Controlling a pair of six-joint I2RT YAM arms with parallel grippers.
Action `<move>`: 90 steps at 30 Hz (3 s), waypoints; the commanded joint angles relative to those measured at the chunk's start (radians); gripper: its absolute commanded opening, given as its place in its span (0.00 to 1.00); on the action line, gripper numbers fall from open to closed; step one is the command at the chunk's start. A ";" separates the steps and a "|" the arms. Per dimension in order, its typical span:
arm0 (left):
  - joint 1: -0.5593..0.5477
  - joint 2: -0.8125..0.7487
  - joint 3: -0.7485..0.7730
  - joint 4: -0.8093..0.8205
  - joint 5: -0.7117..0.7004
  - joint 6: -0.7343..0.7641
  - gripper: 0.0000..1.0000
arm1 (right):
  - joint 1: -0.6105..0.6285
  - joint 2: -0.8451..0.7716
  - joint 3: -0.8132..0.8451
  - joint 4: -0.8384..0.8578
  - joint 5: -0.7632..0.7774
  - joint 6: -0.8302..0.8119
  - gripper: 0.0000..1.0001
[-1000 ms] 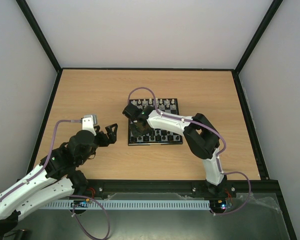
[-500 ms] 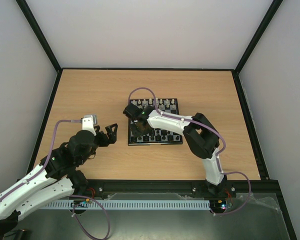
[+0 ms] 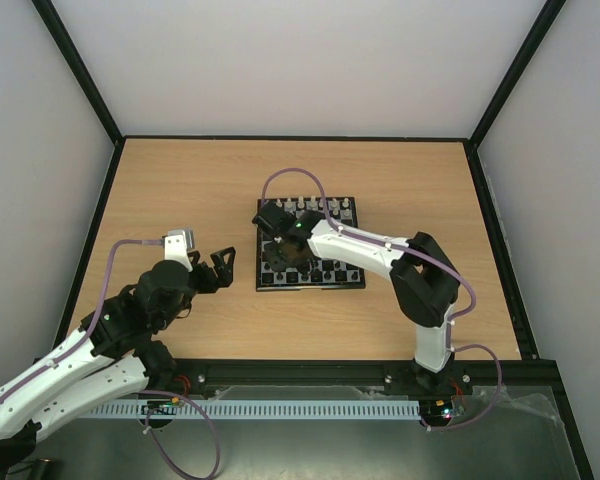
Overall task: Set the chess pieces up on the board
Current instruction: Adjust the chess piece on the chessboard.
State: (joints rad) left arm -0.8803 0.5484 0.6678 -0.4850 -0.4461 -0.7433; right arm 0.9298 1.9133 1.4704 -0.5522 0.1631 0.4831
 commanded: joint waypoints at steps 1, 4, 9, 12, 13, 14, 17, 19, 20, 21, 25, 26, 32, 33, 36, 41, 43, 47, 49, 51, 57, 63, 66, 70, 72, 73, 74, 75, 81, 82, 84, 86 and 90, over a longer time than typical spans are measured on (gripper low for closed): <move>0.006 -0.001 -0.012 0.010 -0.008 0.009 1.00 | 0.022 -0.047 -0.029 -0.029 0.009 0.015 0.29; 0.004 -0.002 -0.011 0.008 -0.008 0.009 1.00 | 0.032 -0.044 -0.032 -0.032 0.004 0.018 0.26; 0.005 -0.005 -0.011 0.006 -0.008 0.007 0.99 | 0.065 -0.027 -0.039 -0.033 0.006 0.029 0.26; 0.005 -0.003 -0.012 0.008 -0.008 0.008 0.99 | 0.074 -0.021 -0.047 -0.029 0.005 0.036 0.26; 0.005 0.000 -0.011 0.008 -0.007 0.008 1.00 | 0.076 -0.017 -0.051 -0.027 0.004 0.037 0.26; 0.005 0.001 -0.011 0.007 -0.006 0.009 1.00 | 0.076 -0.014 -0.053 -0.026 0.004 0.038 0.26; 0.005 0.001 -0.013 0.008 -0.006 0.009 0.99 | 0.080 -0.004 -0.057 -0.024 0.001 0.044 0.23; 0.005 0.001 -0.012 0.008 -0.006 0.010 1.00 | 0.080 0.002 -0.058 -0.025 0.003 0.047 0.23; 0.005 0.000 -0.011 0.008 -0.006 0.009 1.00 | 0.080 0.005 -0.059 -0.025 0.007 0.049 0.23; 0.006 -0.001 -0.012 0.008 -0.007 0.010 0.99 | 0.080 0.008 -0.060 -0.028 0.013 0.052 0.23; 0.005 -0.001 -0.013 0.007 -0.006 0.011 1.00 | 0.081 0.019 -0.057 -0.032 0.024 0.054 0.22; 0.004 -0.001 -0.013 0.008 -0.005 0.011 1.00 | 0.080 0.021 -0.057 -0.031 0.025 0.054 0.22; 0.004 -0.002 -0.012 0.007 -0.005 0.011 1.00 | 0.080 0.047 -0.049 -0.022 0.018 0.051 0.18; 0.005 -0.002 -0.012 0.006 -0.005 0.012 1.00 | 0.080 0.050 -0.049 -0.021 0.018 0.051 0.17; 0.005 -0.005 -0.014 0.006 -0.005 0.010 1.00 | 0.080 0.050 -0.049 -0.020 0.018 0.051 0.14; 0.005 -0.006 -0.014 0.006 -0.005 0.009 0.99 | 0.080 0.046 -0.050 -0.024 0.017 0.049 0.11; 0.005 -0.005 -0.014 0.006 -0.004 0.007 1.00 | 0.080 0.043 -0.054 -0.024 0.016 0.051 0.10; 0.004 -0.005 -0.014 0.006 -0.003 0.007 1.00 | 0.080 0.035 -0.057 -0.029 0.015 0.053 0.10; 0.004 -0.006 -0.014 0.006 -0.002 0.007 1.00 | 0.080 0.031 -0.059 -0.030 0.015 0.054 0.09; 0.004 -0.005 -0.013 0.007 -0.002 0.005 1.00 | 0.080 0.026 -0.063 -0.031 0.015 0.055 0.09; 0.004 -0.005 -0.014 0.008 0.001 0.005 1.00 | 0.081 0.015 -0.073 -0.035 0.014 0.058 0.09; 0.005 -0.005 -0.013 0.008 0.001 0.005 1.00 | 0.081 0.007 -0.079 -0.037 0.012 0.061 0.09; 0.005 -0.006 -0.013 0.009 0.001 0.005 0.99 | 0.081 0.004 -0.082 -0.038 0.011 0.061 0.09; 0.005 -0.004 -0.016 0.011 0.000 0.005 0.99 | 0.081 0.007 -0.085 -0.037 0.008 0.061 0.09; 0.004 -0.002 -0.015 0.011 0.002 0.006 1.00 | 0.081 0.009 -0.085 -0.037 0.006 0.061 0.09; 0.005 -0.003 -0.015 0.011 0.001 0.007 0.99 | 0.081 0.009 -0.085 -0.036 0.004 0.061 0.09; 0.005 -0.003 -0.015 0.011 0.000 0.007 0.99 | 0.081 0.011 -0.085 -0.035 0.004 0.060 0.09; 0.004 -0.004 -0.015 0.011 0.001 0.007 1.00 | 0.082 0.011 -0.086 -0.035 0.003 0.060 0.09; 0.004 -0.005 -0.016 0.010 0.000 0.005 1.00 | 0.086 0.009 -0.088 -0.034 0.000 0.061 0.09; 0.006 -0.005 -0.015 0.010 0.000 0.005 0.99 | 0.086 0.010 -0.089 -0.032 0.000 0.061 0.09; 0.004 -0.006 -0.015 0.009 0.001 0.005 1.00 | 0.088 0.008 -0.089 -0.034 0.000 0.063 0.09; 0.005 -0.005 -0.016 0.010 0.000 0.005 1.00 | 0.088 0.009 -0.090 -0.035 0.001 0.063 0.09; 0.006 -0.006 -0.015 0.010 0.001 0.005 0.99 | 0.089 0.006 -0.092 -0.035 0.001 0.064 0.09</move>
State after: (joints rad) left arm -0.8803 0.5484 0.6662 -0.4850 -0.4454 -0.7433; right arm 1.0096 1.9369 1.3994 -0.5396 0.1684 0.5362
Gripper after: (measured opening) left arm 0.995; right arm 0.094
